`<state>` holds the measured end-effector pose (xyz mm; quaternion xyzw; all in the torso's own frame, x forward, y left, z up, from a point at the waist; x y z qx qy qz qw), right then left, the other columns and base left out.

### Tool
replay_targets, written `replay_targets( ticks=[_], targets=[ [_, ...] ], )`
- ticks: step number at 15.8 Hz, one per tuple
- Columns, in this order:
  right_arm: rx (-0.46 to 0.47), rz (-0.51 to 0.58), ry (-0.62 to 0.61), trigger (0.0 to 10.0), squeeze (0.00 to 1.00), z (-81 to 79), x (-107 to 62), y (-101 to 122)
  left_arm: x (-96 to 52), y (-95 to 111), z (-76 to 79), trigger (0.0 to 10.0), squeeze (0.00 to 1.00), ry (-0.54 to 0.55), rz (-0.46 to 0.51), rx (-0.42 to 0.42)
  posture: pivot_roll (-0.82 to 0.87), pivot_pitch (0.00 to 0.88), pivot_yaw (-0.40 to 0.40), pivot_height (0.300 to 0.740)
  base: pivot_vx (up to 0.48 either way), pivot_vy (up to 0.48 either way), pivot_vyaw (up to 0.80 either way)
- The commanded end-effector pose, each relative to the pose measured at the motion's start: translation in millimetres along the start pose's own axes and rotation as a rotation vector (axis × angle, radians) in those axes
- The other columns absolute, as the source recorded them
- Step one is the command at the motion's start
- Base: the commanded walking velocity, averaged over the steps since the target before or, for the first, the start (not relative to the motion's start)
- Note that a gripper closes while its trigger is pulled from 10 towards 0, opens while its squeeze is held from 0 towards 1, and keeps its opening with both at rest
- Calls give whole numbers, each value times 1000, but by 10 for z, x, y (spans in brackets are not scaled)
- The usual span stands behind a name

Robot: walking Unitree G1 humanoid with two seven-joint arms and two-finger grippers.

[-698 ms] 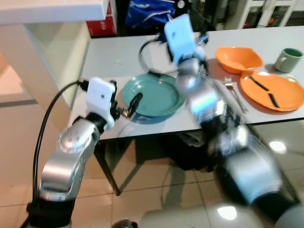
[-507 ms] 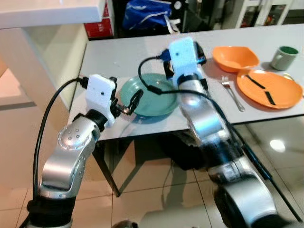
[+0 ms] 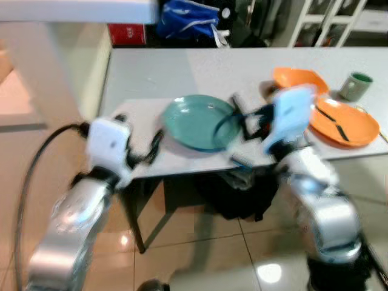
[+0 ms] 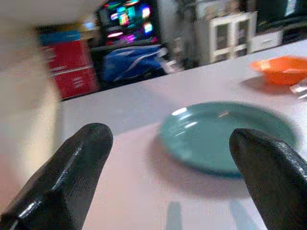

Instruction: Setting the table

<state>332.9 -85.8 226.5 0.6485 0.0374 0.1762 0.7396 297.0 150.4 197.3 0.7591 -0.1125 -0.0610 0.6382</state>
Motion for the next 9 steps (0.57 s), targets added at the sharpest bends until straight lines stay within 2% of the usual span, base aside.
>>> replay_targets(
  ticks=[1,2,4,5,6,7,9],
  targets=[
    [10,21,6,10000,0,17,-37,41,-46,76,33,10000,0,-2,20,8,3,0,-54,740,0,480,800],
    [16,6,34,10000,0,-23,-95,-33,-67,92,7,10000,0,22,20,-4,9,0,-52,740,0,480,800],
    [46,-41,23,10000,0,32,-183,-218,-3,69,-18,10000,0,47,11,-28,-17,0,-33,740,0,480,800],
    [129,-129,-41,10000,0,123,-220,-446,76,19,47,10000,0,34,-2,-23,-15,0,-28,740,0,480,0],
    [157,-195,-68,10000,0,116,-194,-603,133,-23,56,10000,0,38,-13,-22,-24,0,-1,740,0,480,0],
    [221,-269,-99,10000,0,100,-134,-790,215,-72,60,10000,0,39,-27,-16,-16,0,-6,740,0,480,0],
    [151,-282,-55,10000,0,59,-61,-845,343,29,14,10000,0,54,10,11,26,0,-51,740,0,480,0]
  ],
)
Point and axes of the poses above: a point about 5 cm out from each wrist's last joint towards the gripper, its own x axis pointing out of the wrist towards the gripper, its own y axis along the axis of the wrist's last joint, z = x × y, the point moved 6 cm from there along x, pointing out of the wrist towards the gripper, and after that the axes turned 3 degrees about -x, right-handed, at the moved point
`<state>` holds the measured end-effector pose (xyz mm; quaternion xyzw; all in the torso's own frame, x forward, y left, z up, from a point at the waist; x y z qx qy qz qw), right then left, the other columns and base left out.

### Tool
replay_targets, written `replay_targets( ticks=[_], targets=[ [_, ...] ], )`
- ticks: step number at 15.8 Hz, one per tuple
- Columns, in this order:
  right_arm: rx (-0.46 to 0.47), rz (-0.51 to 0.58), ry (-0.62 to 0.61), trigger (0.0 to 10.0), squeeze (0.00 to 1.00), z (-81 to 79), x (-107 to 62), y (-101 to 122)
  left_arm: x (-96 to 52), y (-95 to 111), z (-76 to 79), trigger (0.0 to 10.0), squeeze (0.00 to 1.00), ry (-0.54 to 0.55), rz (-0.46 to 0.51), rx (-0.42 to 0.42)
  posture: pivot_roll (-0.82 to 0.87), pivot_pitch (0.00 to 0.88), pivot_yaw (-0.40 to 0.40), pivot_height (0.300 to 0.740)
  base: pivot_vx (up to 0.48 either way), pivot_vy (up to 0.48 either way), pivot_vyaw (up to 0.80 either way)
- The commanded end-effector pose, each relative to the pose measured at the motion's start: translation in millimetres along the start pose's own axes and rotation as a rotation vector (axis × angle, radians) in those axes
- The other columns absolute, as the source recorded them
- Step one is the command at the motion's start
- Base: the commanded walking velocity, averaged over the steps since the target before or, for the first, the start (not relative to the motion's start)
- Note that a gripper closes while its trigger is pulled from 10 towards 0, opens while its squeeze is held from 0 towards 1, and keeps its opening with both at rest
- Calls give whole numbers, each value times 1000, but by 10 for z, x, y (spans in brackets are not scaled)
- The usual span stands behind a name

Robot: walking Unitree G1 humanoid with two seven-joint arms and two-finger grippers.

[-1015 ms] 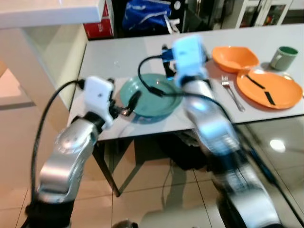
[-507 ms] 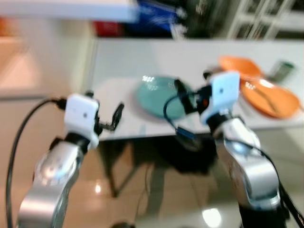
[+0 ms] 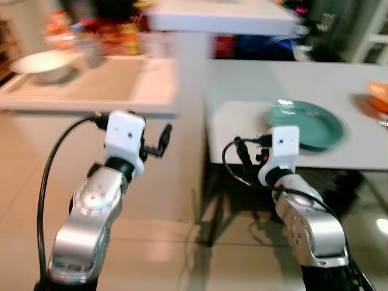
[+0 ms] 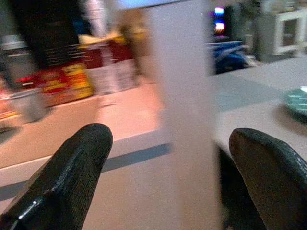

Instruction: Setting the table

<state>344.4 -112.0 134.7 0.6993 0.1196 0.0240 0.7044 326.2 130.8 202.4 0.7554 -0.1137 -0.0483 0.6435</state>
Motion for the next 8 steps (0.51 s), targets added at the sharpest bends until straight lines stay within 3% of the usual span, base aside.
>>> replay_targets(
  ticks=[1,4,7,8],
  targets=[
    [-18,27,35,10000,0,-96,43,87,18,-17,-114,10000,0,45,-6,29,28,0,-54,740,0,480,0],
    [48,40,-13,10000,0,-19,54,126,-32,-73,-131,10000,0,64,-20,26,33,0,-67,740,0,480,0],
    [63,54,-19,10000,0,21,59,175,-72,-150,-182,10000,0,117,-45,13,27,0,-63,740,0,480,0],
    [35,81,-34,10000,0,43,77,301,-76,-179,-248,10000,0,162,-56,10,24,0,-63,740,0,480,0]
  ],
)
Point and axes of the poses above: a point about 5 cm out from each wrist's last joint towards the gripper, its own x axis pointing out of the wrist towards the gripper, its own y axis along the axis of the wrist's last joint, z = x × y, the point moved 6 cm from there along x, pointing out of the wrist towards the gripper, and after that the axes turned 3 degrees about -x, right-handed, at the moved point
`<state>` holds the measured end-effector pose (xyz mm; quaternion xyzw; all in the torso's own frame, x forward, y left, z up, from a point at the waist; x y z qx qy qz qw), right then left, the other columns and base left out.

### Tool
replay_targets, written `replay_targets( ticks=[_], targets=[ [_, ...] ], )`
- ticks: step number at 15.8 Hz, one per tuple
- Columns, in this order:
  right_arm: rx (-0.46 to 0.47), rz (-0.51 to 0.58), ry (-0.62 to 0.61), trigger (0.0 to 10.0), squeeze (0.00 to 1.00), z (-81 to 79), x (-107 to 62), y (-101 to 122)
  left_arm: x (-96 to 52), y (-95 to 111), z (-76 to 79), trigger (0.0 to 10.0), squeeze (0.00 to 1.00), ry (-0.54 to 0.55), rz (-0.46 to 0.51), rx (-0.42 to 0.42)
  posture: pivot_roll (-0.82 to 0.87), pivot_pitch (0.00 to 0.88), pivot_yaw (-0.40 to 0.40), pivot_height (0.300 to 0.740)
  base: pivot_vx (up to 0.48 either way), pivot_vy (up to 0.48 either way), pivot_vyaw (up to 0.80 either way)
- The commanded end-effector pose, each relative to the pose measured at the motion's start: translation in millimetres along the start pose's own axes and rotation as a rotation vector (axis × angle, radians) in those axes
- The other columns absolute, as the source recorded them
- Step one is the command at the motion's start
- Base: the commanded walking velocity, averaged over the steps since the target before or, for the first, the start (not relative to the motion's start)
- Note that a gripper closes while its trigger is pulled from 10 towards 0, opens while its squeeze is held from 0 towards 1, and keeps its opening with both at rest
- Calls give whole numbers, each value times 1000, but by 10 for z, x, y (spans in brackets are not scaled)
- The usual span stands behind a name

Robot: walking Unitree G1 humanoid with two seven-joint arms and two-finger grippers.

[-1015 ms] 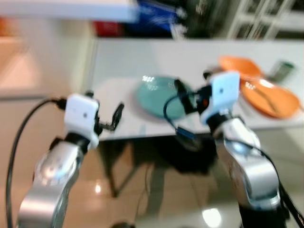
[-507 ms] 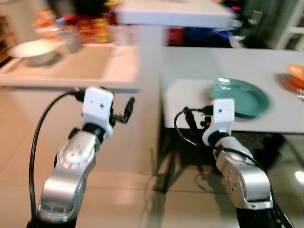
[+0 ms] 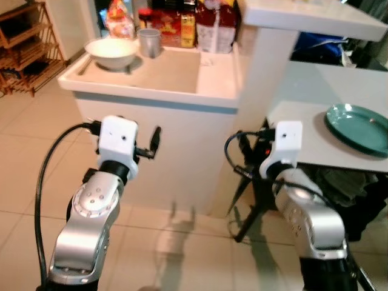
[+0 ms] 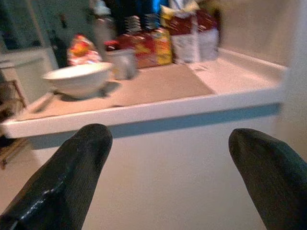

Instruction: Setting the table

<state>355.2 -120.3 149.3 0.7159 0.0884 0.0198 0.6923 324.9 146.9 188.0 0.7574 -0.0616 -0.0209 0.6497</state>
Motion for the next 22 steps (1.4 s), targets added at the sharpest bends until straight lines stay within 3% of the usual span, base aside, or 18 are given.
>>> replay_targets(
  ticks=[1,4,5,8,14,18,22],
  targets=[
    [-8,61,17,10000,0,-82,25,219,6,5,-121,10000,0,51,-1,10,23,0,-63,740,0,480,0],
    [-1,92,24,10000,0,-109,44,319,20,45,-138,10000,0,65,14,4,24,0,-66,740,0,480,0],
    [2,90,24,10000,0,-104,51,315,24,66,-142,10000,0,70,17,-28,27,0,-70,740,0,0,0],
    [17,88,40,10000,0,-141,75,315,37,173,-123,10000,0,52,56,-7,34,0,-77,740,0,0,0],
    [43,98,63,10000,0,-181,115,366,46,279,-75,10000,0,14,89,-7,38,0,-85,740,383,0,0],
    [-22,100,90,10000,0,-227,132,382,44,272,-68,10000,0,8,87,-4,41,0,-87,740,423,0,0],
    [-13,102,92,10000,0,-231,139,388,44,267,-75,10000,0,7,85,4,41,0,-87,740,422,0,728]
  ],
)
Point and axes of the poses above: a point about 5 cm out from each wrist's last joint towards the gripper, its own x axis pointing out of the wrist towards the gripper, its own y axis along the axis of the wrist's last joint, z = x × y, the point moved 6 cm from there along x, pointing out of the wrist towards the gripper, and after that the axes turned 3 degrees about -x, right-handed, at the moved point
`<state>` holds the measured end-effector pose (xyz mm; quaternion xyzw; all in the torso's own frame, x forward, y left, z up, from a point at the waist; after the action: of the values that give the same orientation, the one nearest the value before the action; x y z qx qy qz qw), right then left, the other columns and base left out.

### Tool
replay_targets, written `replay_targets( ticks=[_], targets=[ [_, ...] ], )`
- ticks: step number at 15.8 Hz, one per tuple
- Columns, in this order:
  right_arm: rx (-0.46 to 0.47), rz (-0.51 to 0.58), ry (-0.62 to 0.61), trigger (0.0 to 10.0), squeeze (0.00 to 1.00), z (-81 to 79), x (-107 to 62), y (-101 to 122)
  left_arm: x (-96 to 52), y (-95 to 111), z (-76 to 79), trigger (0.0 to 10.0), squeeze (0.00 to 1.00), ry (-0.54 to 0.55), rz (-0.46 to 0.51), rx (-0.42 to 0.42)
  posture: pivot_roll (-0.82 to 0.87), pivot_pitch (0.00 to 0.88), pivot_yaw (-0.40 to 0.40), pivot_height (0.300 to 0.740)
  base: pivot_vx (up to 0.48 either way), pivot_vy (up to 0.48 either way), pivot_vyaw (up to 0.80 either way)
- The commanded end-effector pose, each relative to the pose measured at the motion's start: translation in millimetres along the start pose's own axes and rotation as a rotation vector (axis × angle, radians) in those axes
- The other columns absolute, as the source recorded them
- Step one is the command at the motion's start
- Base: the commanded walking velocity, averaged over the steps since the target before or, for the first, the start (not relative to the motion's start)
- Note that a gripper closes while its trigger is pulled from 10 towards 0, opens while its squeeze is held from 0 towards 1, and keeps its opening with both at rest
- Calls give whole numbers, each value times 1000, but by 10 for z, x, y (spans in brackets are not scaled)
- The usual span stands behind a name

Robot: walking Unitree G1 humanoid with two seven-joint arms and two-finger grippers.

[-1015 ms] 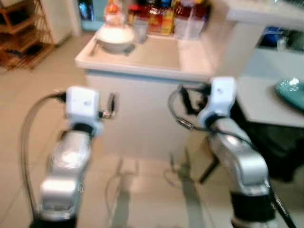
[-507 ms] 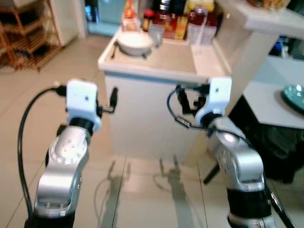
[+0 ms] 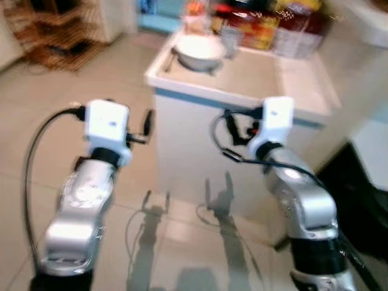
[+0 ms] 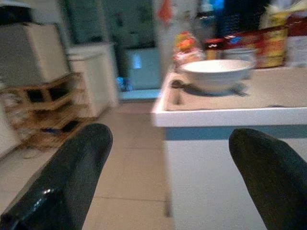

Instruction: Setting the table

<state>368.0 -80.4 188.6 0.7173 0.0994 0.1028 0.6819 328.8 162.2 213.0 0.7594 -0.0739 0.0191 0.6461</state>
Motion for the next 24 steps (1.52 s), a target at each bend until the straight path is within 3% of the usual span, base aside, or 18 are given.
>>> replay_targets(
  ticks=[1,11,14,15,16,23,24],
  targets=[
    [-14,1,-44,10000,0,163,-30,0,11,46,122,10000,0,-40,14,-11,39,0,-88,740,424,0,0],
    [18,30,-24,10000,0,167,-1,99,25,50,153,10000,0,-48,16,-25,39,0,-89,740,422,0,0],
    [65,41,14,10000,0,99,12,152,26,52,142,10000,0,-47,16,-22,40,0,-90,740,421,0,0],
    [99,56,26,10000,933,81,14,187,28,53,142,10000,0,-47,17,-21,41,0,-90,740,416,0,0],
    [155,68,46,10000,1000,61,16,219,32,56,140,10000,0,-47,17,-21,41,0,-88,740,412,0,0],
    [114,55,-7,10000,1000,258,234,410,39,52,150,10000,0,-53,18,-18,29,0,-84,740,399,0,0],
    [84,-91,-138,10000,0,453,333,288,54,51,156,10000,0,-56,23,-18,29,0,-84,740,0,0,0]
  ],
)
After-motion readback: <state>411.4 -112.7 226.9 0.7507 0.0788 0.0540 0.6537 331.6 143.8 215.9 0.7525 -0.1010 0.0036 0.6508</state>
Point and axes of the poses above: a point about 5 cm out from each wrist's last joint towards the gripper, its own x axis pointing out of the wrist towards the gripper, its own y axis along the axis of the wrist's last joint, z = x × y, the point moved 6 cm from there along x, pointing out of the wrist towards the gripper, and after that the axes turned 3 degrees about -x, right-handed, at the moved point
